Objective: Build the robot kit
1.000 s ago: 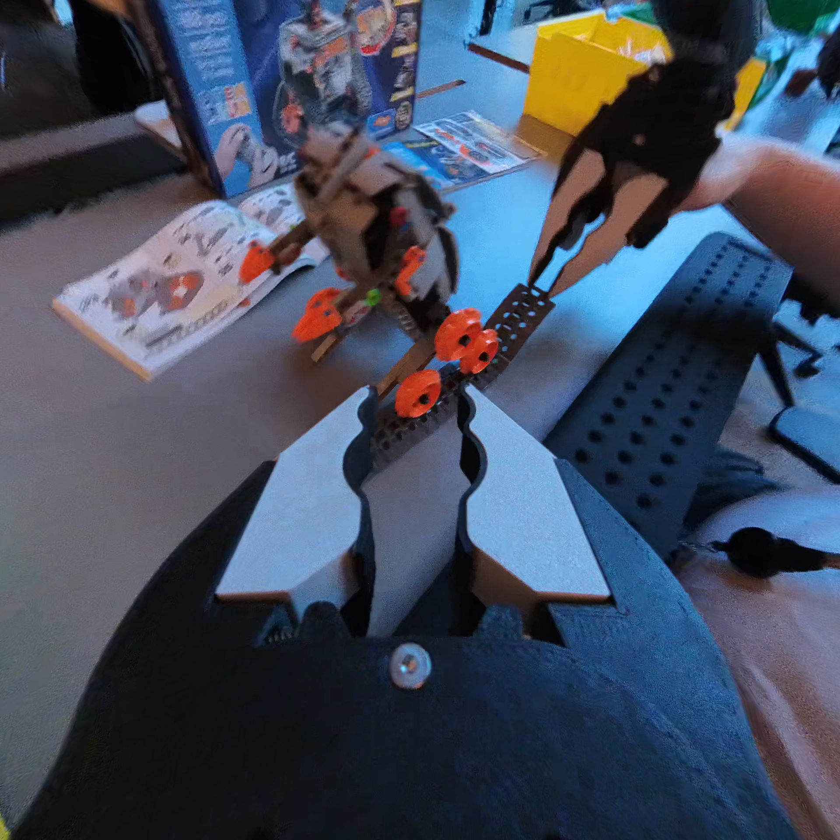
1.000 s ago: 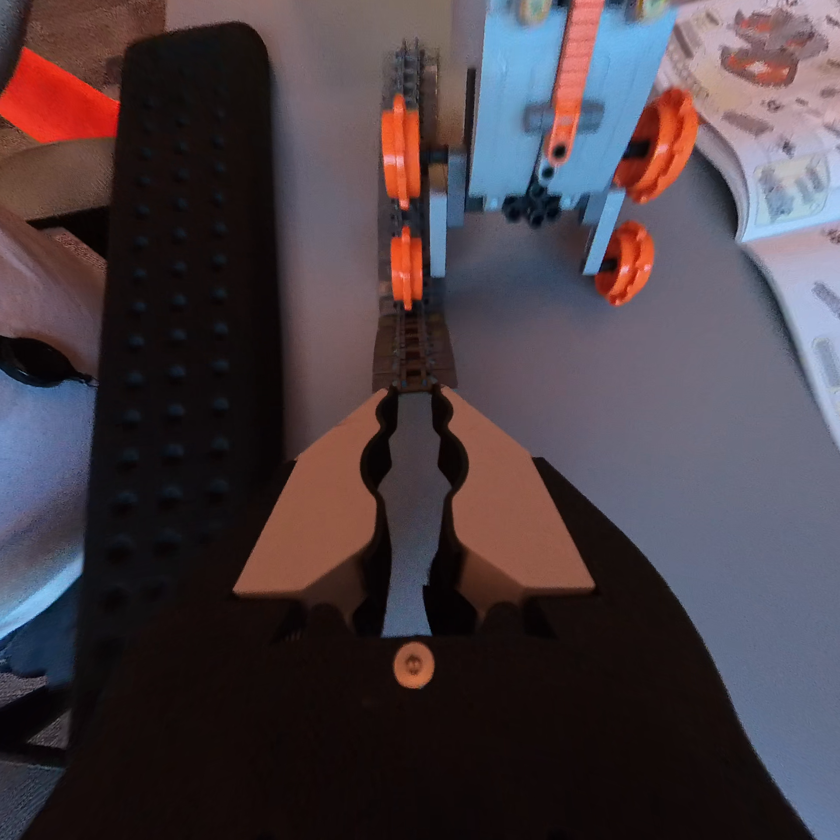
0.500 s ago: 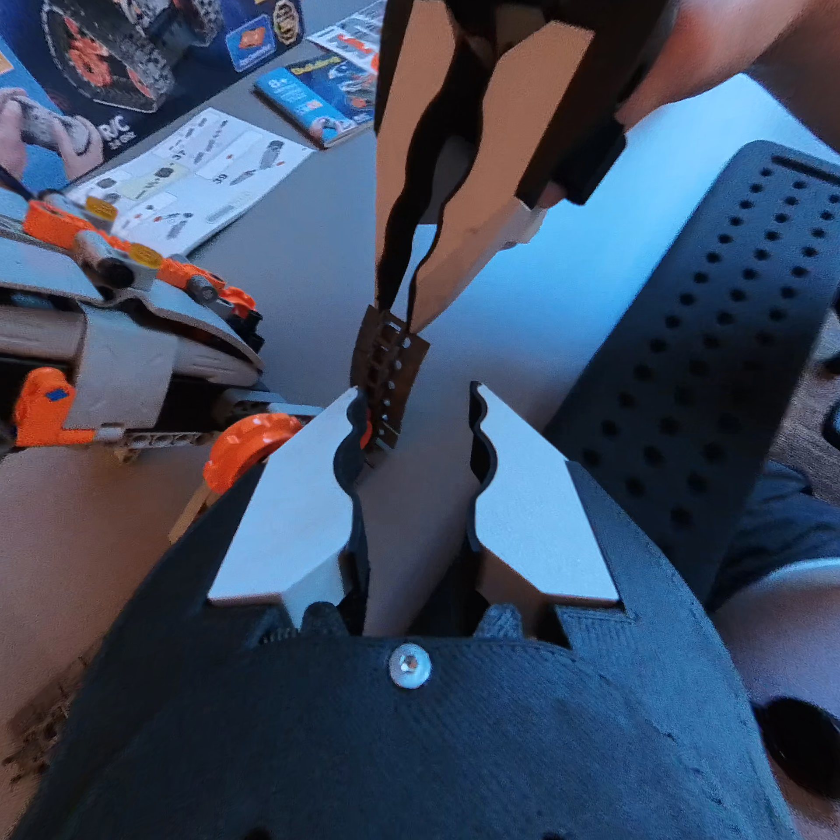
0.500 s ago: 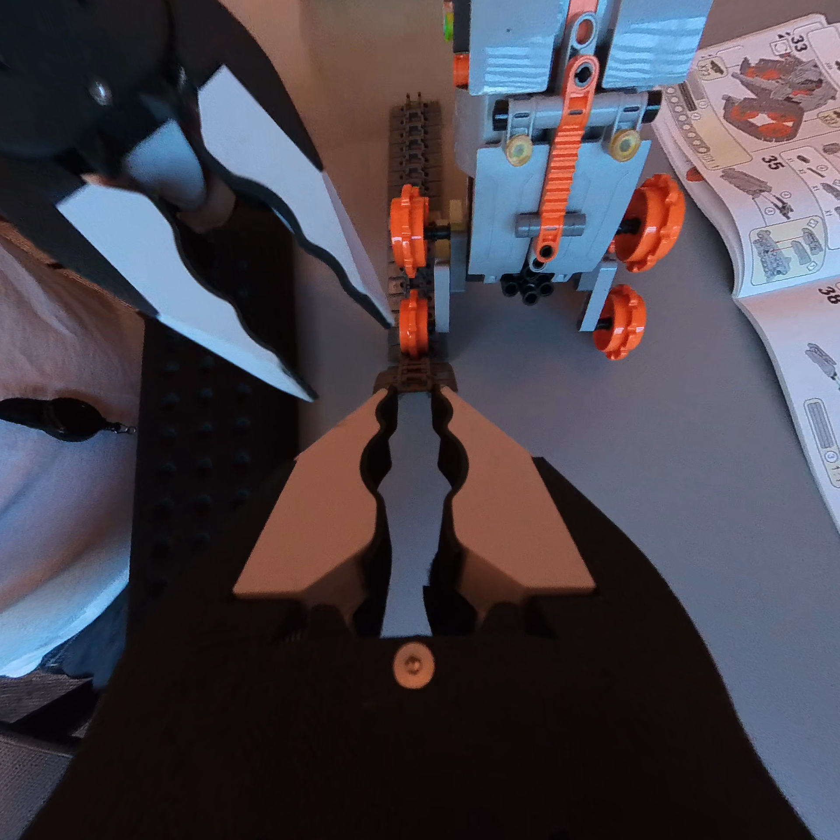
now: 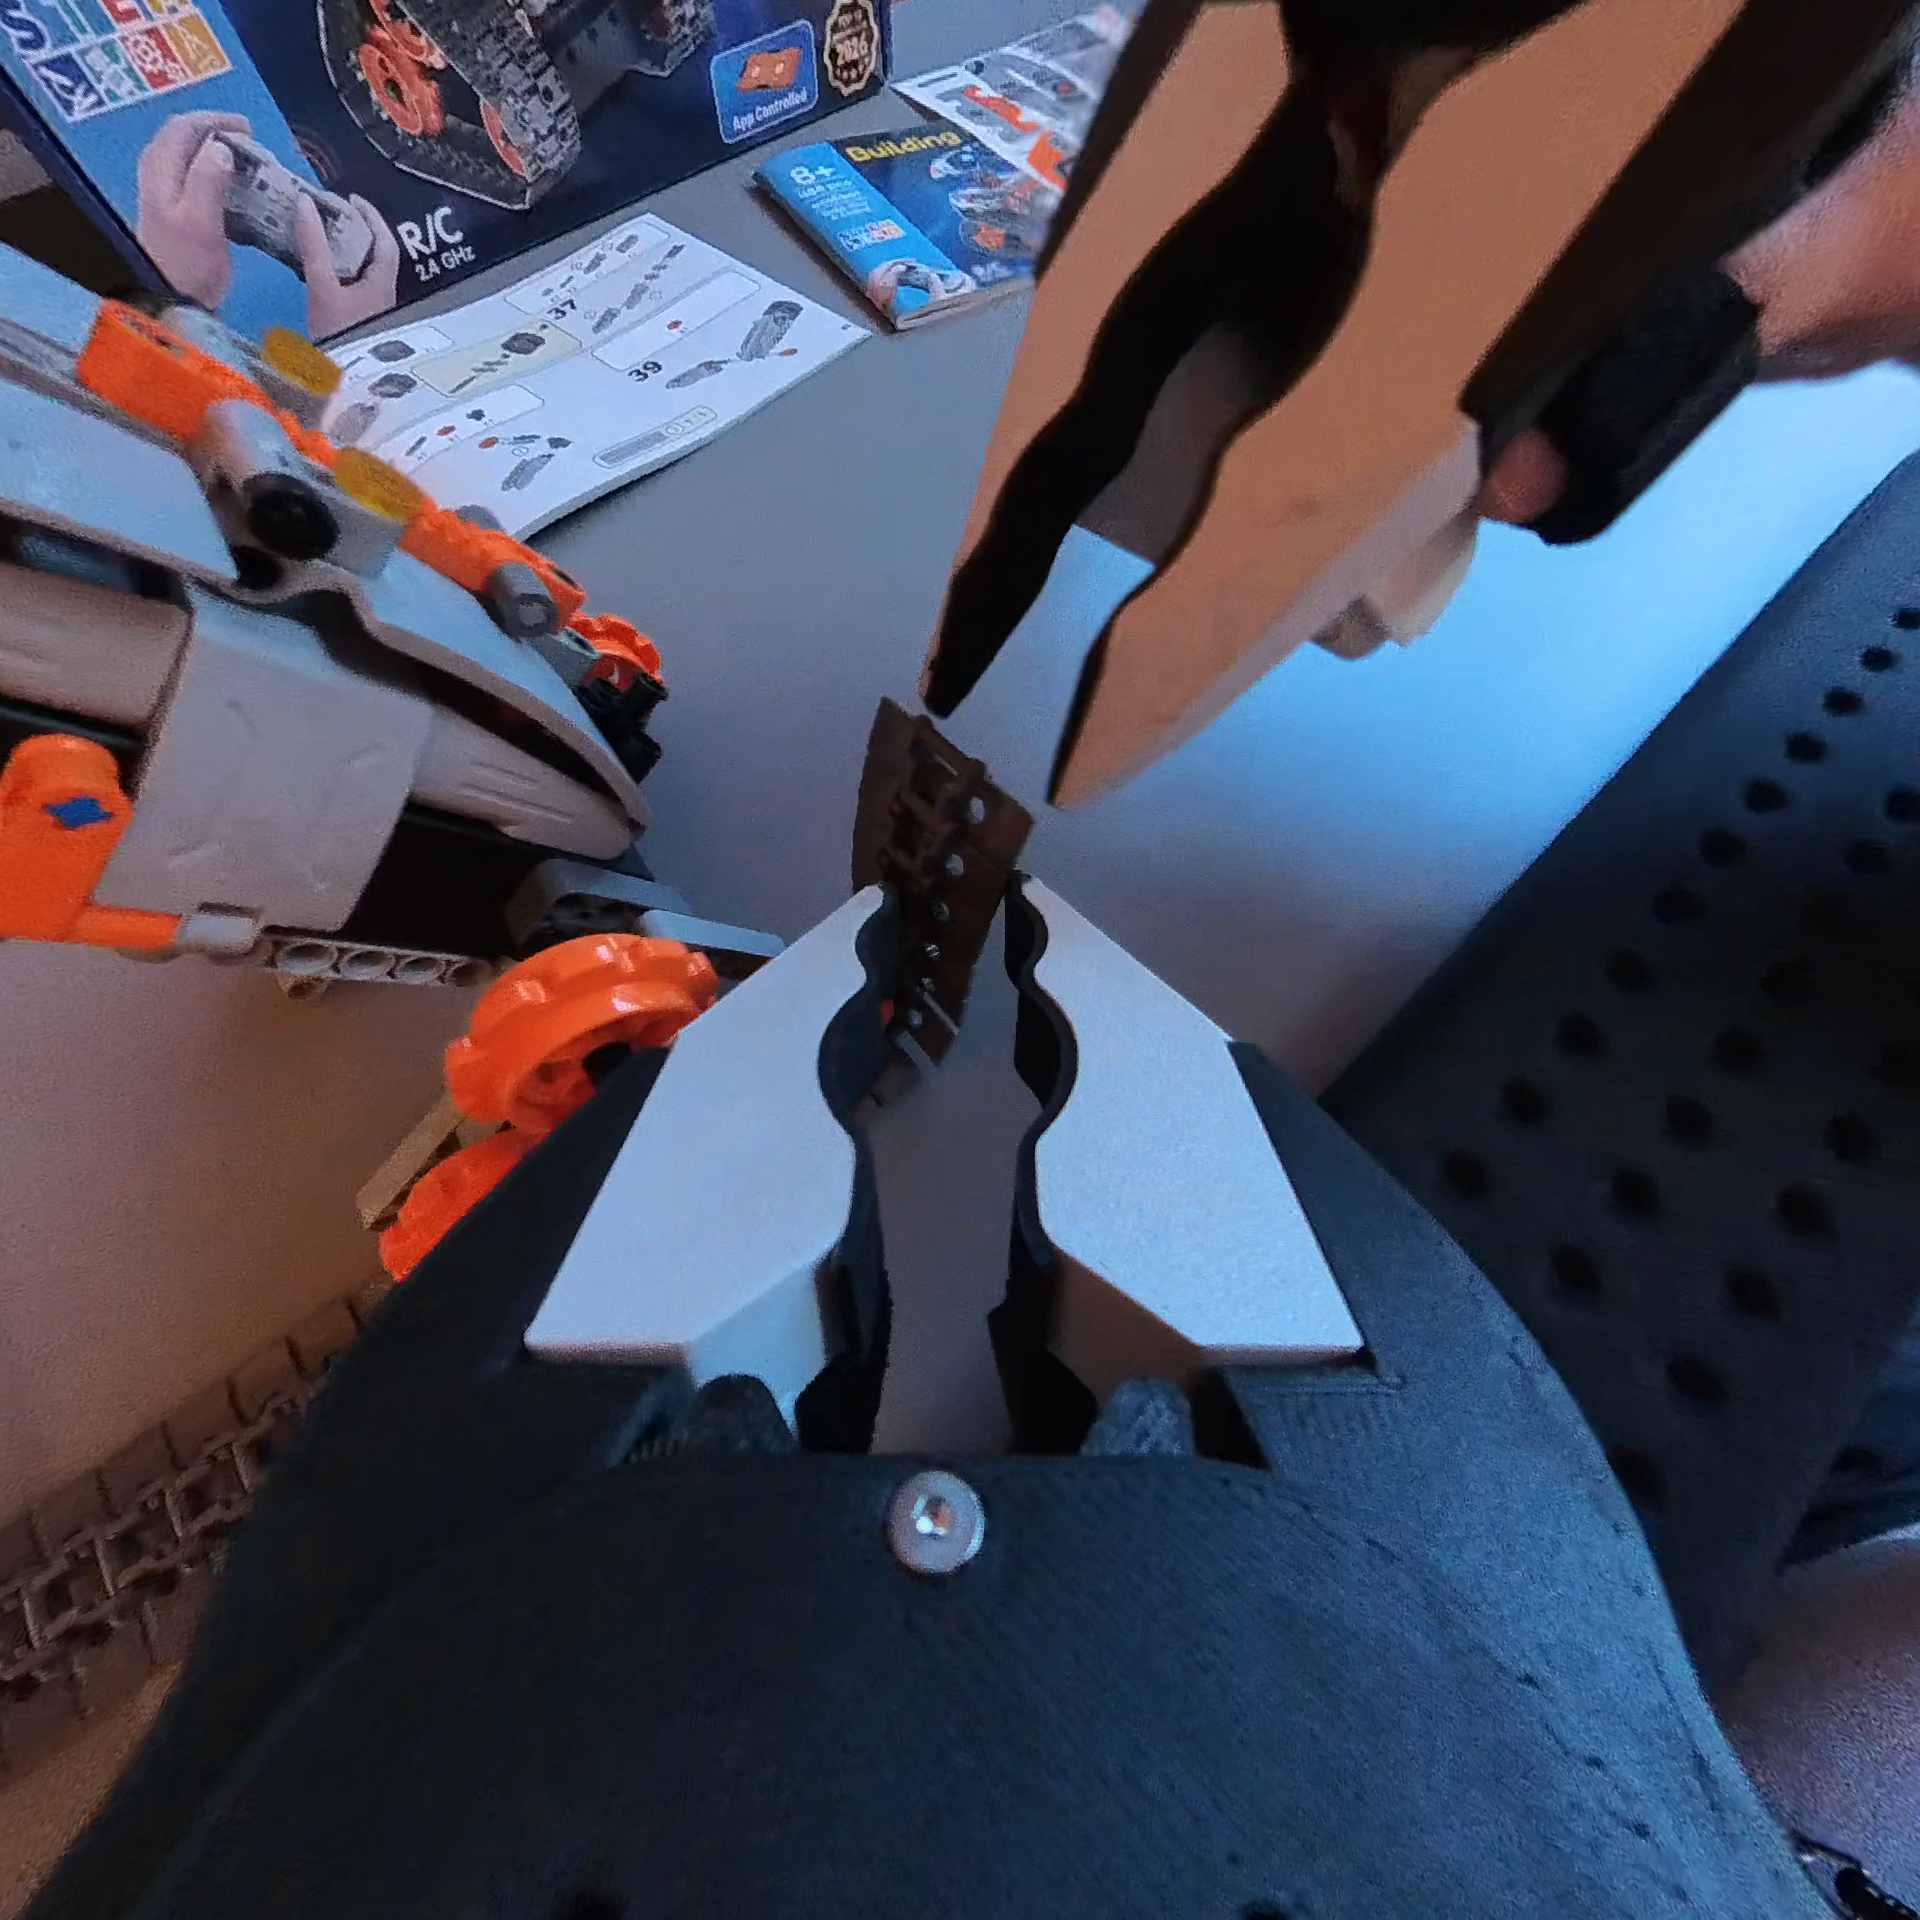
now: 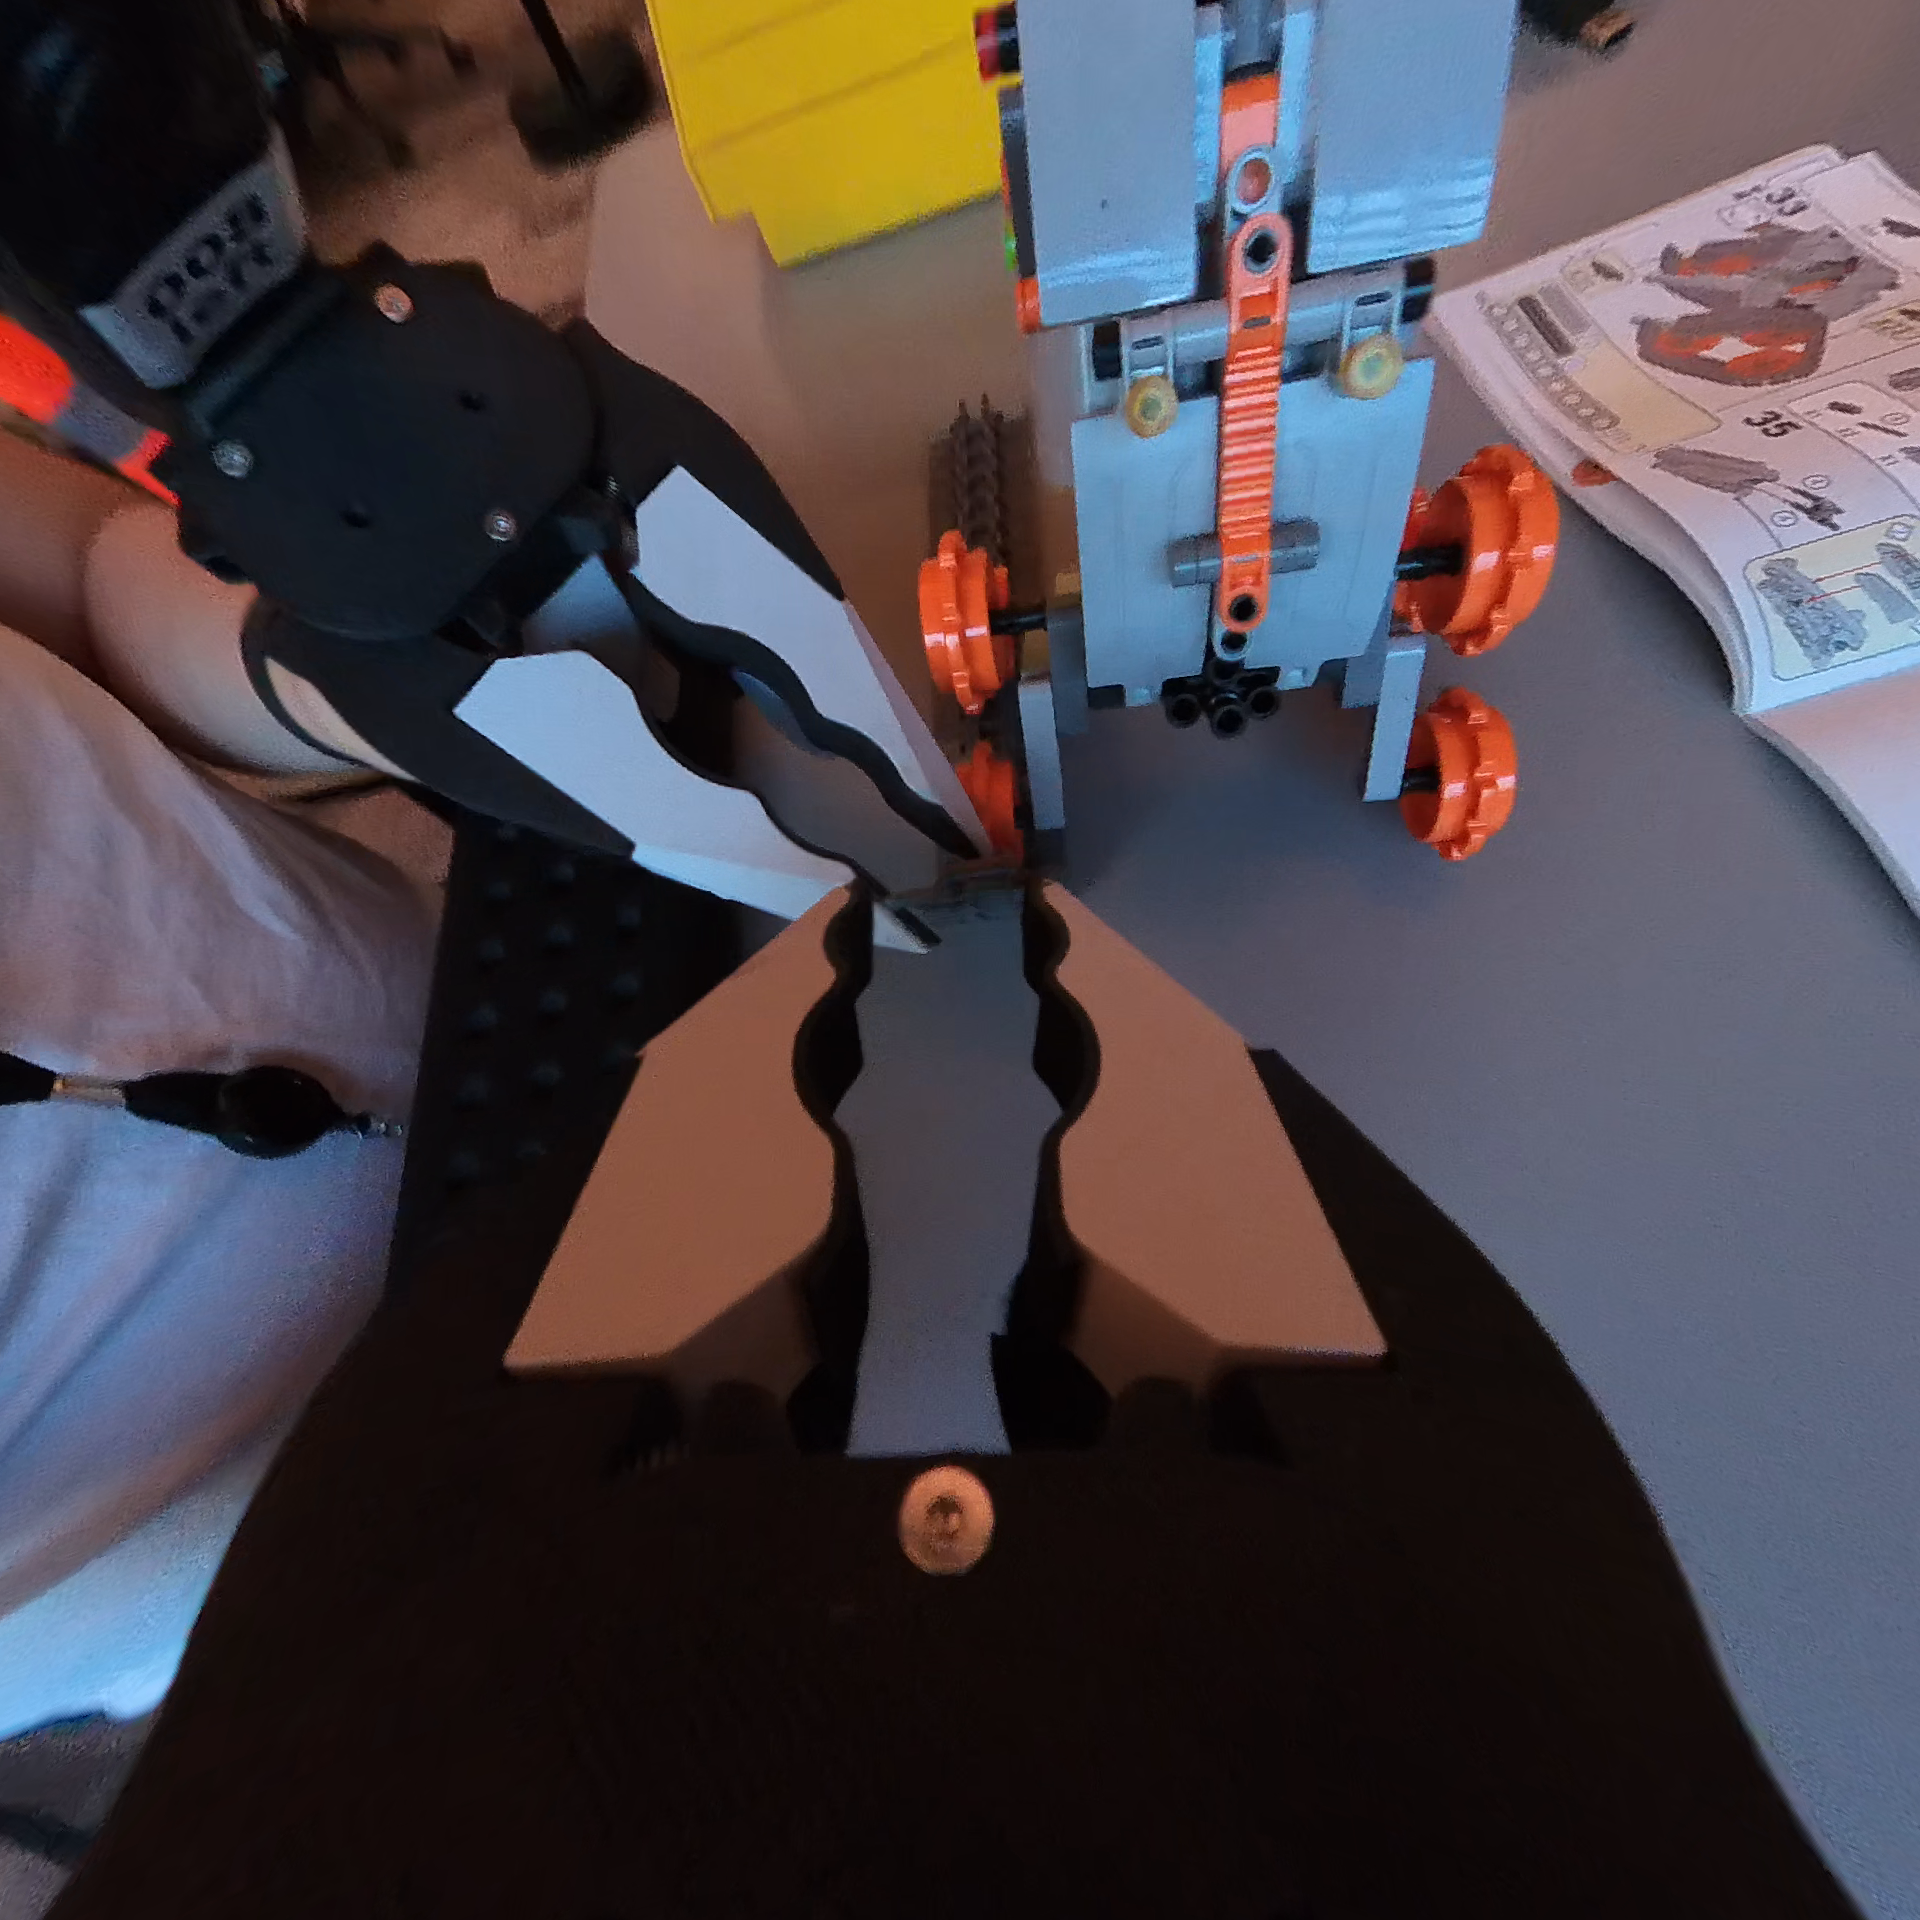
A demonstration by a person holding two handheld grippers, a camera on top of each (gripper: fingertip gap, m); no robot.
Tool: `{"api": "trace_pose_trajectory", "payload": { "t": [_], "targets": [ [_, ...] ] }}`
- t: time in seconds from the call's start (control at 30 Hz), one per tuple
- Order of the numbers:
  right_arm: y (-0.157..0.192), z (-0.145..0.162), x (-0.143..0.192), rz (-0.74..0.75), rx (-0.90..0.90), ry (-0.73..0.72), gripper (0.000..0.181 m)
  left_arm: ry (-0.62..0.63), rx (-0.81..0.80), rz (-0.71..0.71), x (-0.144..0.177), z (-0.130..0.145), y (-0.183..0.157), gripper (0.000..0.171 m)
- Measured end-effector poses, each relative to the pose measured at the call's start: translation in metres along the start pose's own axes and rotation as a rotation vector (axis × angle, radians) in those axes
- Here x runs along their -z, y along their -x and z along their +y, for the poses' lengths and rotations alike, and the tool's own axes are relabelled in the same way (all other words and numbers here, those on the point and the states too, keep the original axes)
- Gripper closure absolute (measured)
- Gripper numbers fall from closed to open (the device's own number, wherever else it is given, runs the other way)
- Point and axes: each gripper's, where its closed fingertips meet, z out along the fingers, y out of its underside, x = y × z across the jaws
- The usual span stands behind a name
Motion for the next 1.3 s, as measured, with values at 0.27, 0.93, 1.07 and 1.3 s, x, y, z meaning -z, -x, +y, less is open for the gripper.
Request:
{"api": "trace_pose_trajectory", "payload": {
  "t": [0.27, 0.93, 1.07, 1.3],
  "targets": [
    [-0.002, 0.001, -0.007, 0.043, -0.441, -0.329, 0.14, -0.019, 0.034, 0.013, 0.002, -0.002, 0.002, 0.157],
    [-0.008, 0.011, -0.017, 0.47, -0.552, -0.121, 0.169, -0.014, 0.05, 0.074, 0.007, 0.001, -0.003, 0.155],
    [-0.011, 0.021, -0.015, 0.492, -0.566, -0.115, 0.171, -0.144, 0.028, 0.098, 0.049, -0.009, 0.004, 0.155],
    [-0.016, 0.029, -0.006, 0.507, -0.573, -0.133, 0.175, -0.376, -0.288, 0.043, 0.135, -0.085, 0.094, 0.106]
  ]
}}
